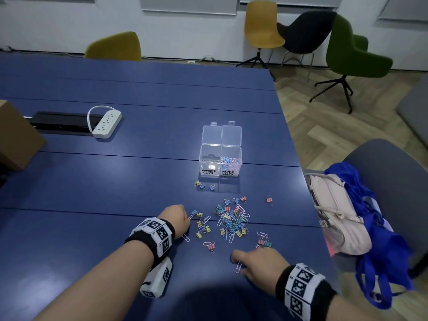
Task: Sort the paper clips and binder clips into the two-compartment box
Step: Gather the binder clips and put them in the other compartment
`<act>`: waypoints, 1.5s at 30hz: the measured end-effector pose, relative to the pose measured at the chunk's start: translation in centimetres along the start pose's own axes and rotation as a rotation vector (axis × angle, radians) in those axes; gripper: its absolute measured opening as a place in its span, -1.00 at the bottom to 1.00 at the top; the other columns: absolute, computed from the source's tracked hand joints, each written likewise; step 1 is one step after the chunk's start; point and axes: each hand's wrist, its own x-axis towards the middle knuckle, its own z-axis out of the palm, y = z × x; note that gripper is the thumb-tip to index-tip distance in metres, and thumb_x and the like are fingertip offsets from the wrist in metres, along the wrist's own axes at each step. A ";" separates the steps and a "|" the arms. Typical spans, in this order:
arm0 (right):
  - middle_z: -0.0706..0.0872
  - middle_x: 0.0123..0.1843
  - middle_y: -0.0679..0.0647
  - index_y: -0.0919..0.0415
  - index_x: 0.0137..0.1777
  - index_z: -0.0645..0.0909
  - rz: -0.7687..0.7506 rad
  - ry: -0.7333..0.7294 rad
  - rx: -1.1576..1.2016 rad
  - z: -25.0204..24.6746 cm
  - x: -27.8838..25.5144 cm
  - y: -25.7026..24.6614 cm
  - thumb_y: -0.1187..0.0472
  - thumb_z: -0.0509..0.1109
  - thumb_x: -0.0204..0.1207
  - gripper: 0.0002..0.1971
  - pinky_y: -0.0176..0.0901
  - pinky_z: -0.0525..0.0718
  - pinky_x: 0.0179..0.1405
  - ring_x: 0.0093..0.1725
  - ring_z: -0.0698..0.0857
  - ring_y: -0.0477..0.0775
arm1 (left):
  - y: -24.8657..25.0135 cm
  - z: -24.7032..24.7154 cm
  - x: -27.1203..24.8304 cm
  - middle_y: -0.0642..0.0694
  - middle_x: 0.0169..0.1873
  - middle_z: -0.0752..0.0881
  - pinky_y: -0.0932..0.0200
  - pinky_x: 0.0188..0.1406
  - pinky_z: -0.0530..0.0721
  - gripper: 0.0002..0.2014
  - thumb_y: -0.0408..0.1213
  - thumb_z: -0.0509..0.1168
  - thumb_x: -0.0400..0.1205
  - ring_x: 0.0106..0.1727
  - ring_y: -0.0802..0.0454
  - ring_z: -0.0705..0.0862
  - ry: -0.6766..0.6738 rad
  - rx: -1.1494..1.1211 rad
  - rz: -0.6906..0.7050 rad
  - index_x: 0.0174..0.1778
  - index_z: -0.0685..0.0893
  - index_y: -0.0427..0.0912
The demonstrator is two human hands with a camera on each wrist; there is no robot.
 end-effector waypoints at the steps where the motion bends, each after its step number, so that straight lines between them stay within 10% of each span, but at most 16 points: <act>1: 0.73 -0.05 0.20 0.01 0.04 0.40 0.003 0.004 0.007 0.1 0.4 0.0 0.11 0.18 0.58 -0.92 -0.02 0.45 -0.17 -0.09 0.61 0.29 | -0.1 -0.1 -0.1 -0.08 -0.30 0.58 0.14 -0.20 0.51 -0.82 -0.31 0.14 0.62 -0.21 -0.04 0.52 -0.006 0.005 0.002 -0.32 0.41 -0.13; 10: 0.60 -0.13 0.22 0.16 -0.09 0.30 0.153 -0.033 0.274 -1.3 1.7 -0.4 0.17 0.08 0.60 -0.91 -0.05 0.38 -0.16 -0.13 0.57 0.23 | -3.2 -0.5 -2.0 -0.27 -0.46 0.55 0.32 -0.69 0.51 -0.76 -0.67 0.21 0.52 -0.61 0.04 0.49 -0.124 -1.280 -0.248 -0.34 0.47 -0.25; 13: 0.45 -0.42 0.04 0.09 -0.31 0.26 0.308 0.085 0.958 -1.7 1.9 0.7 0.29 0.09 0.50 -0.82 -0.15 0.30 -0.42 -0.44 0.36 0.03 | -3.6 -0.4 -2.4 -0.20 -0.42 0.57 0.33 -0.64 0.60 -0.78 -0.65 0.11 0.58 -0.53 0.05 0.51 -0.187 -1.298 -0.297 -0.12 0.56 -0.26; 16: 0.36 -0.57 0.07 0.14 -0.39 0.23 0.421 0.218 1.608 -1.9 1.9 1.5 0.57 0.06 0.44 -0.67 -0.35 0.08 -0.58 -0.63 0.25 -0.06 | -3.9 -0.3 -2.6 -0.17 -0.48 0.48 0.33 -0.68 0.51 -0.73 -0.66 -0.06 0.38 -0.57 0.02 0.42 -0.218 -1.355 -0.358 -0.37 0.48 -0.29; 22: 0.38 -0.49 0.09 0.29 -0.17 0.42 0.436 0.300 1.740 -1.5 1.9 2.7 0.59 -0.04 0.46 -0.73 -0.35 0.15 -0.66 -0.61 0.31 -0.06 | -2.8 0.2 -2.7 0.03 -0.69 0.41 0.36 -0.67 0.21 -0.74 -0.54 0.25 0.51 -0.69 0.11 0.30 -0.130 -0.999 -0.172 -0.42 0.40 -0.17; 26: 0.41 -0.52 0.06 0.32 -0.27 0.49 0.467 0.240 1.631 -1.4 2.3 2.4 0.50 -0.07 0.41 -0.70 -0.32 0.16 -0.62 -0.60 0.33 -0.04 | -2.9 1.0 -2.6 0.10 -0.48 0.46 0.31 -0.41 0.48 -0.78 -0.28 0.49 0.39 -0.50 0.20 0.42 -0.085 -0.290 0.127 -0.22 0.57 0.03; 31: 0.52 -0.46 -0.09 0.04 -0.39 0.45 0.304 0.217 0.699 -2.0 3.1 1.6 0.27 0.21 0.46 -0.79 -0.20 0.53 -0.35 -0.41 0.50 -0.05 | -3.1 1.4 -2.3 0.08 -0.42 0.54 0.29 -0.26 0.51 -0.77 -0.22 0.43 0.47 -0.39 0.18 0.48 -0.103 -0.158 0.110 -0.38 0.50 0.05; 35: 0.73 -0.07 0.06 0.01 0.02 0.49 0.164 0.181 0.191 -2.2 3.5 0.7 0.27 0.19 0.45 -0.80 -0.04 0.60 -0.05 -0.03 0.66 0.26 | -2.4 1.1 -2.6 0.09 -0.38 0.51 0.24 -0.27 0.44 -0.78 -0.16 0.26 0.61 -0.29 0.08 0.49 -0.123 -0.013 0.136 -0.32 0.39 -0.01; 45: 0.74 0.10 0.25 0.21 0.14 0.49 0.085 0.108 -0.099 -2.0 5.1 0.0 0.33 0.14 0.53 -0.78 -0.04 0.41 -0.20 0.07 0.70 0.34 | 0.7 -0.3 -2.1 -0.17 -0.51 0.62 0.29 -0.64 0.54 -0.79 -0.62 0.22 0.57 -0.58 0.05 0.52 -0.367 -1.268 -0.059 -0.31 0.53 -0.27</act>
